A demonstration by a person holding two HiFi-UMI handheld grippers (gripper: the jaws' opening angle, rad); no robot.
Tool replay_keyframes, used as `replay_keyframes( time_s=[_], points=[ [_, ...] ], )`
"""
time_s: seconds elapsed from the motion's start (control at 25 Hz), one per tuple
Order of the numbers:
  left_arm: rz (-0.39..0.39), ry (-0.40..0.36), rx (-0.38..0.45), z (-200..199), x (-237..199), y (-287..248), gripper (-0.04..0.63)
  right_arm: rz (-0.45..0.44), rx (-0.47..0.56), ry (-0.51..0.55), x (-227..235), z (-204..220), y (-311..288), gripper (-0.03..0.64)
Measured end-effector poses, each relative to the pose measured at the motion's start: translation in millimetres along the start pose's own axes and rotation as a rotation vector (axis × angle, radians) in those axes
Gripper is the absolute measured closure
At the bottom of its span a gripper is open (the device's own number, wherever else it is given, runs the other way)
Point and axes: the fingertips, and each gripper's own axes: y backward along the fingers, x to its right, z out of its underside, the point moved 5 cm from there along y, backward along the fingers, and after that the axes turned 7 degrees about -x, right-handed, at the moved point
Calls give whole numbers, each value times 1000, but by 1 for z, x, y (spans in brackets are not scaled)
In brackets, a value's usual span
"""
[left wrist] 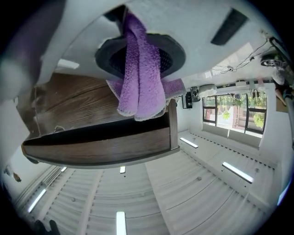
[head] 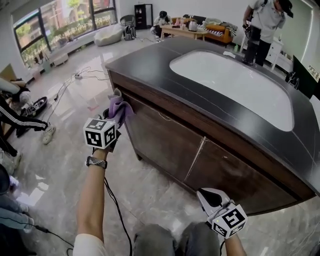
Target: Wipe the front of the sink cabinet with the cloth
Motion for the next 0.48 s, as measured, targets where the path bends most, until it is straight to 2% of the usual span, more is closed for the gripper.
replay_keyframes(
  time_s=[0.24, 0.36, 0.48],
  points=[
    [93, -74, 12, -11, 58, 9, 543, 46, 37, -4, 1, -41, 27, 611],
    [140, -56, 8, -14, 88, 17, 543, 59, 34, -28, -2, -67, 51, 611],
    [149, -22, 32, -25, 106, 36, 543, 64, 32, -28, -8, -101, 79, 611]
  ],
)
